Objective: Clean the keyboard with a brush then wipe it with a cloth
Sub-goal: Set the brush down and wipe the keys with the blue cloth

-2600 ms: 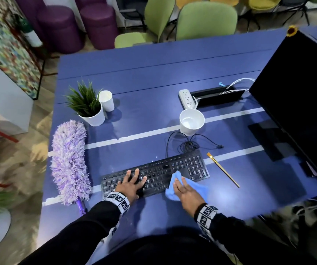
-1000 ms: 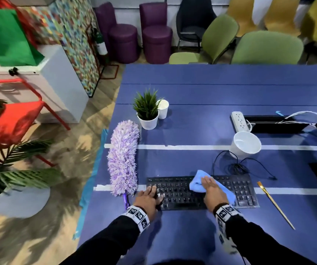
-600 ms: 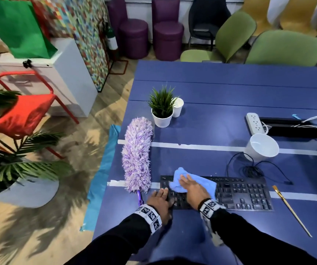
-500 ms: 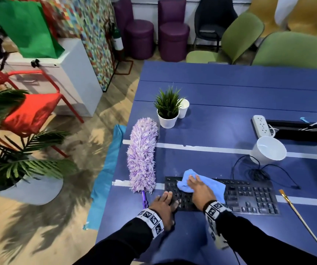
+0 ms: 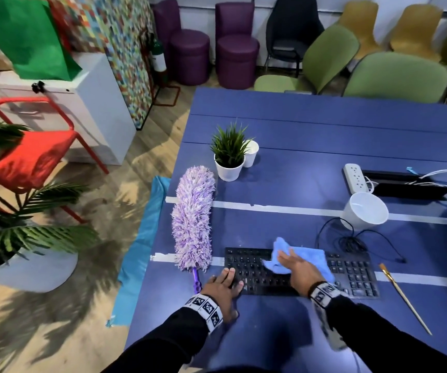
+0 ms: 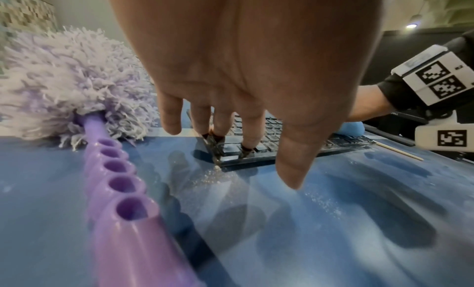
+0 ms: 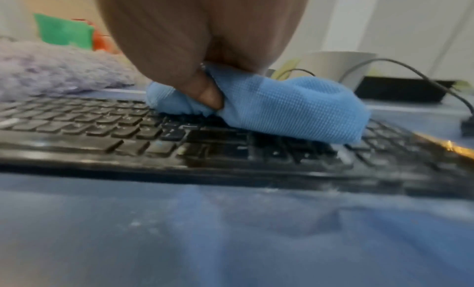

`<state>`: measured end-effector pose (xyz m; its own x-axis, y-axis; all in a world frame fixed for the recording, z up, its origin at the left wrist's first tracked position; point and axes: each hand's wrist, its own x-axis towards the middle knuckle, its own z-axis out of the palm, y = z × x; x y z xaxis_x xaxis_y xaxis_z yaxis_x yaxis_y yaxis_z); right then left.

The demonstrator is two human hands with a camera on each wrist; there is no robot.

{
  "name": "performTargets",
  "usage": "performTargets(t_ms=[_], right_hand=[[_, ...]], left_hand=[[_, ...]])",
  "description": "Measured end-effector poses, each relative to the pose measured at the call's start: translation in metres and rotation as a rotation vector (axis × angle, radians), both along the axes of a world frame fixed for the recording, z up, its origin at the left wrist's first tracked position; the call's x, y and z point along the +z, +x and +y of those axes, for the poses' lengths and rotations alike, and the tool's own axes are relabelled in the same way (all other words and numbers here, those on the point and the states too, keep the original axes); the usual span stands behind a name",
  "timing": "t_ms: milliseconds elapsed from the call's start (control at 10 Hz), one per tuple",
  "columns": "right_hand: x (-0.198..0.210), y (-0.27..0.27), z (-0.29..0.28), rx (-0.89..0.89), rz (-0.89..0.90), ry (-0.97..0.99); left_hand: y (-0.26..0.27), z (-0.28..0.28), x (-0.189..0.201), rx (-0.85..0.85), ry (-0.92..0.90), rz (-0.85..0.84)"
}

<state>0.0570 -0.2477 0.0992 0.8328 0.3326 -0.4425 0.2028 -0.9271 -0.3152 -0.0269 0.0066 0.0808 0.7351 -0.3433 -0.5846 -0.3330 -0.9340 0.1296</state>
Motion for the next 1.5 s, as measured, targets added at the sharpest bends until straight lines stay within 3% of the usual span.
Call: performTargets(t_ms=[100,200,300,400,500,600,700,800,1000,1200,1400,1500], right_hand=[[-0.005,-0.002,-0.036,-0.159,-0.084,0.021],[-0.007,-0.003,-0.017,-0.132,-0.213,0.007],[0.004,-0.011,0.034,-0.109,-0.065,0.702],[-0.011,-0.013,0.081,-0.008,0.146,0.999],[-0.014,-0.028,0.089,0.310,0.158,0.860],[0.000,-0.023,0.058,0.105,0.202,0.654],[0.002,-0.011,0.013,-0.076,0.060,0.541],[-0.020,-0.016,0.021,-0.153,-0.102,0.291],[-0.008,-0.045,0.112,0.024,0.001,0.322],[-0.005,-0.043,0.070,0.390,-0.026,0.250],[-0.001,-0.029,0.106,0.303,-0.110,0.116],[-0.017,-0.047,0.121,0.448,-0.141,0.028]], left_hand=[[0.000,0.001,0.002,0.010,-0.006,0.017],[-0.001,0.001,0.007,0.012,-0.024,0.014],[0.001,0.005,0.015,0.014,-0.065,0.019],[0.002,0.012,0.016,0.030,-0.162,-0.005],[-0.006,0.013,0.011,0.006,-0.089,-0.027],[-0.019,0.011,0.011,0.024,0.004,-0.052],[-0.026,0.006,0.015,0.056,0.020,-0.062],[-0.033,-0.001,0.013,0.107,-0.007,-0.030],[-0.034,0.005,0.005,0.127,-0.007,-0.038],[-0.036,0.006,0.008,0.145,-0.006,-0.008],[-0.036,0.017,0.015,0.048,-0.001,-0.015],[-0.026,0.029,0.028,0.181,-0.108,-0.099]])
